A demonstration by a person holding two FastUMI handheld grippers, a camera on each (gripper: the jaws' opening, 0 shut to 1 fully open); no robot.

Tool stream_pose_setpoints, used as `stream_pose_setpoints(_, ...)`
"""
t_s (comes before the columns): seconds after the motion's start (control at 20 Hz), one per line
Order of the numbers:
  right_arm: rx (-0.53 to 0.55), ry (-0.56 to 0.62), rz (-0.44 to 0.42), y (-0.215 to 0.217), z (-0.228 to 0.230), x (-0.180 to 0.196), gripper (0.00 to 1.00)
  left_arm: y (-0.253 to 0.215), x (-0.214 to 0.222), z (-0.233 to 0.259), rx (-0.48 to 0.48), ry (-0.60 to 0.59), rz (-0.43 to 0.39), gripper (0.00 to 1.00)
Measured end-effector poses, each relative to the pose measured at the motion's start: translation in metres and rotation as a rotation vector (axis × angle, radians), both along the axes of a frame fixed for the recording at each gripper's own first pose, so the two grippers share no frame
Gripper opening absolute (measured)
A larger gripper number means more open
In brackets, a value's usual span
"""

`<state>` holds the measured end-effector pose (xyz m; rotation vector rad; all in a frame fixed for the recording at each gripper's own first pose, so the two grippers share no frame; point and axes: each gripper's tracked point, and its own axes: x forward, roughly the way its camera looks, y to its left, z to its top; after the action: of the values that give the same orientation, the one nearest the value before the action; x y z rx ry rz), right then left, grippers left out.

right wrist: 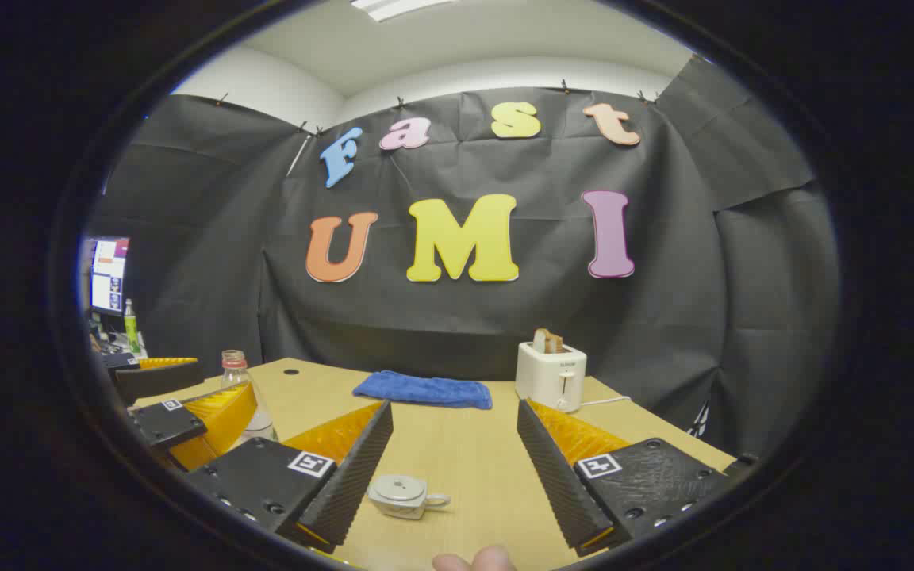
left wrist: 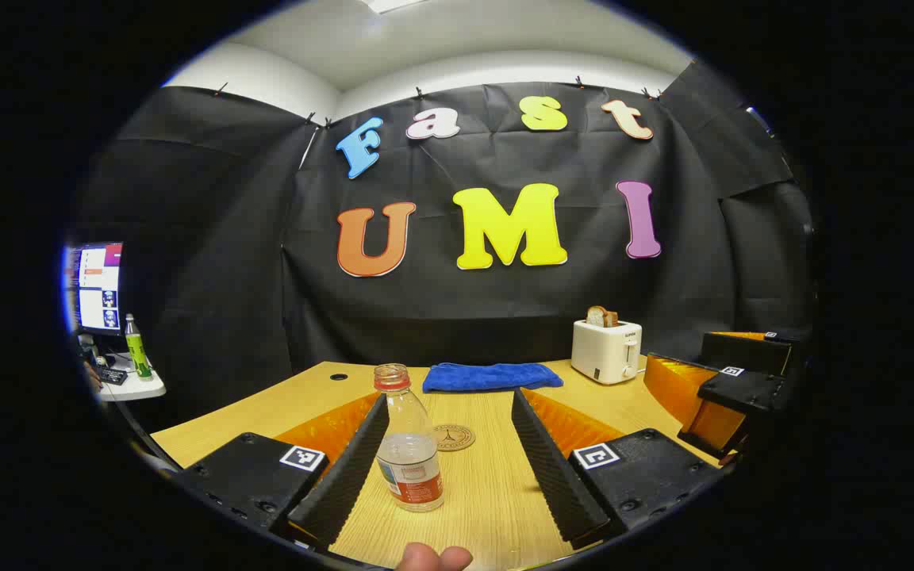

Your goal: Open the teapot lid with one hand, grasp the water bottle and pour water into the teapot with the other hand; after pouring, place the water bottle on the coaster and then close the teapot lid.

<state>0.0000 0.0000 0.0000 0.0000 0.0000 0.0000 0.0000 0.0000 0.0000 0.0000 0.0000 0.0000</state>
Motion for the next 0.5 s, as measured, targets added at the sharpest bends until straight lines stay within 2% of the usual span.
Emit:
stream_pose_setpoints(0.2, 0.004, 0.0, -0.005, -0.0011, -0.0011, 0.0009, 0.95, 0.0028, 0.0031, -0.0044, -0.009, 0.01, 0.005, 0.98)
stream_pose_setpoints(0.5, 0.007, 0.011, -0.006, 0.0006, -0.0058, 0.0024, 0.97, 0.0015, 0.0057, -0.0058, -0.002, 0.022, 0.003, 0.98)
